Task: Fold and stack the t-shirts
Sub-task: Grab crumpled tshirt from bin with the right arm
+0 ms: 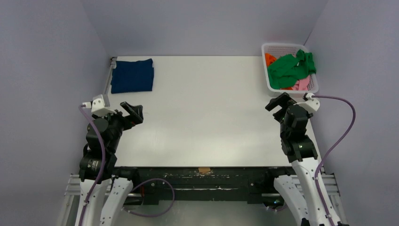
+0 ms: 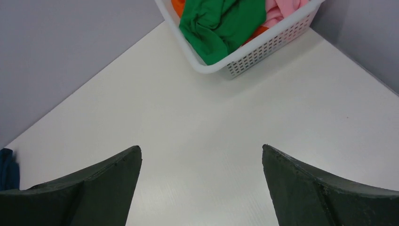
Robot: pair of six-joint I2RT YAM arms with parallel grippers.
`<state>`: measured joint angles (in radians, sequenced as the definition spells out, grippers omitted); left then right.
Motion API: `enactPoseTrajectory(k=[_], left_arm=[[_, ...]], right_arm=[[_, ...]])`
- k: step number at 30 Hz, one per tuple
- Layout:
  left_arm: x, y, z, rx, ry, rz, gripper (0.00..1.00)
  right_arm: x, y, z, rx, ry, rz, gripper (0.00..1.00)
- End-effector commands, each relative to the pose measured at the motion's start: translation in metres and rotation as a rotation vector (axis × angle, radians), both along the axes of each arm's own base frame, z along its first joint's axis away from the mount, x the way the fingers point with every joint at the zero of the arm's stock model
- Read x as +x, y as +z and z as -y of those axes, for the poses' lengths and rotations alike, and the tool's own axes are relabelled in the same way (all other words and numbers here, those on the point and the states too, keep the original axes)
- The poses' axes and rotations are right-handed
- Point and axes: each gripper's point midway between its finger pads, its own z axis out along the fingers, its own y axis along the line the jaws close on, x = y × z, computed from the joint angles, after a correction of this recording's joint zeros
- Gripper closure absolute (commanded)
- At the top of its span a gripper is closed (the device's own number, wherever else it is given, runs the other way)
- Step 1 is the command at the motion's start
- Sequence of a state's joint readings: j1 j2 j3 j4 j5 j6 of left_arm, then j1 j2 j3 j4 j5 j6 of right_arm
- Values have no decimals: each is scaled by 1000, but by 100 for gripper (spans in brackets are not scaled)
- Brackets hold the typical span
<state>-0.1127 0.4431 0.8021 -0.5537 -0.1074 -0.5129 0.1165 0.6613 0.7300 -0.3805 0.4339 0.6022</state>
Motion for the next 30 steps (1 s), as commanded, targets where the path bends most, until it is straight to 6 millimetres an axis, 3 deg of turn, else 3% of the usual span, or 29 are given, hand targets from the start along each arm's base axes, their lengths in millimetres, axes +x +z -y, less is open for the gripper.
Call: enactPoseTrajectory(k=[1, 4, 8, 11, 16, 19, 25, 30], left_arm=[[5, -2, 1, -16, 4, -7, 0], [9, -6, -1, -12, 21, -21, 0], [16, -14, -6, -4, 51, -42, 0], [20, -19, -9, 3, 69, -64, 0], [25, -30, -13, 9, 97, -106, 0], [28, -33, -14, 10, 105, -117, 0], [34, -39, -17, 11, 131, -139, 0], [39, -46, -17, 18, 133, -173, 0]], right_arm=[[28, 51, 2, -69, 10, 120, 1], [60, 70, 10, -182, -10, 94, 1], [108, 75, 24, -254, -64, -35, 1], [159, 68, 39, -243, -57, -92, 2], [220, 43, 91, -161, -102, -170, 1], [252, 16, 107, -157, -87, -246, 1], [302, -27, 127, -190, -74, -332, 9], [320, -57, 127, -172, -59, -339, 18]])
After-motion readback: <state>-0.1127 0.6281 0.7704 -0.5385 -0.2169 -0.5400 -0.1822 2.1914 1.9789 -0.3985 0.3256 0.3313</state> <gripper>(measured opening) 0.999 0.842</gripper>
